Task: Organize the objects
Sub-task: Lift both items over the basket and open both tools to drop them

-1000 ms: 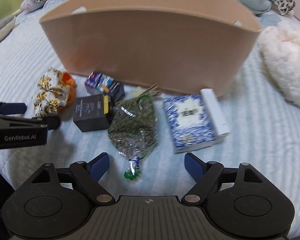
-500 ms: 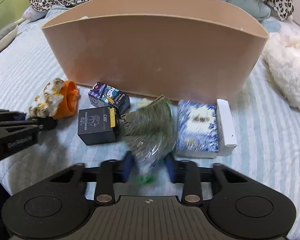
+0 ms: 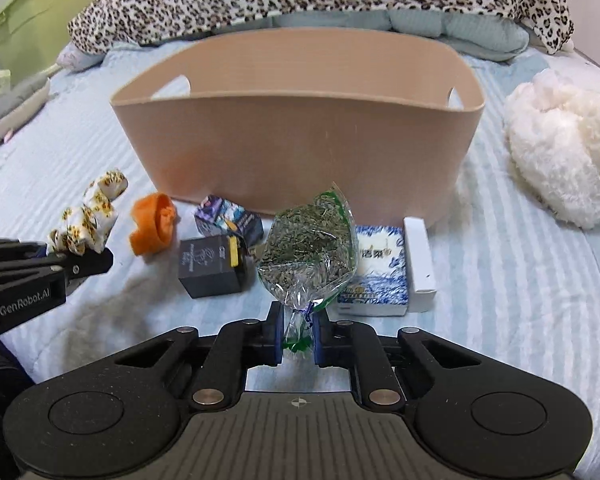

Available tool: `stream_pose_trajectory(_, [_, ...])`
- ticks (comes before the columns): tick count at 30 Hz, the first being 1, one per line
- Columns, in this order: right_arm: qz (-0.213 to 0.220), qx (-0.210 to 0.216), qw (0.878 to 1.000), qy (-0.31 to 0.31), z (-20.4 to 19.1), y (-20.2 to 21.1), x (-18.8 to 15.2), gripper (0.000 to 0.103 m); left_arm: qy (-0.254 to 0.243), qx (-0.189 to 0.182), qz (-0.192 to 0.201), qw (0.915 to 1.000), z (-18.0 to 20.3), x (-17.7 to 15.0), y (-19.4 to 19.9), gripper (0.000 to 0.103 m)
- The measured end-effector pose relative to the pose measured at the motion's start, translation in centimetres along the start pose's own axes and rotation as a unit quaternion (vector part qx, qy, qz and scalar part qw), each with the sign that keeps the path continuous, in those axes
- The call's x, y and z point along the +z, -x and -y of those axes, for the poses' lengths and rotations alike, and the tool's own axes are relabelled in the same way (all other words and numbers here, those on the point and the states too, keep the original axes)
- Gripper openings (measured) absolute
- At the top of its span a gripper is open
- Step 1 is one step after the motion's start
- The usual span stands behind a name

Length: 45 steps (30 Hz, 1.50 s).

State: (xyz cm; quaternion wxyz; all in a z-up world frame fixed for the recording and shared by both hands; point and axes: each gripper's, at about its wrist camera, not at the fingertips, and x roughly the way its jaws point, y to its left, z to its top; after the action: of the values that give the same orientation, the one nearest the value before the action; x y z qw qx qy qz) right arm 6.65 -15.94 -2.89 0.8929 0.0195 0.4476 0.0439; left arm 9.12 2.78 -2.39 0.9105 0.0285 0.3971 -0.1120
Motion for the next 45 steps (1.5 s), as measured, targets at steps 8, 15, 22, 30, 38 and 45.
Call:
stream_pose_trajectory(8, [0.052, -0.002, 0.999, 0.001, 0.6, 3.4, 1.5, 0.013, 0.014, 0.012, 0.037, 0.9991, -0.6, 1.3, 2.7, 0.008])
stream_pose_trajectory(15, [0.101, -0.015, 0.995, 0.002, 2.3, 5.1, 4.5, 0.013, 0.007, 0.017, 0.085, 0.9962, -0.6, 5.3, 3.7, 0.008])
stream_pose_trajectory(22, [0.137, -0.018, 0.99, -0.001, 3.6, 5.1, 8.1, 0.013, -0.006, 0.034, 0.098, 0.9946, 0.4, 10.2, 1.2, 0.009])
stream_pose_trajectory(30, [0.125, -0.038, 0.991, 0.006, 4.2, 1.6, 11.3, 0.013, -0.033, 0.061, 0.082, 0.9942, 2.1, 14.3, -3.0, 0.009])
stream_pose_trajectory(38, [0.078, -0.053, 0.995, 0.022, 4.2, -3.3, 11.9, 0.013, -0.051, 0.071, 0.015, 0.996, 3.0, 13.5, -8.2, 0.009])
stream_pose_trajectory(45, [0.049, -0.05, 0.997, 0.033, 3.9, -5.4, 11.3, 0.015, -0.062, 0.066, -0.001, 0.9959, 2.9, 12.6, -9.0, 0.016])
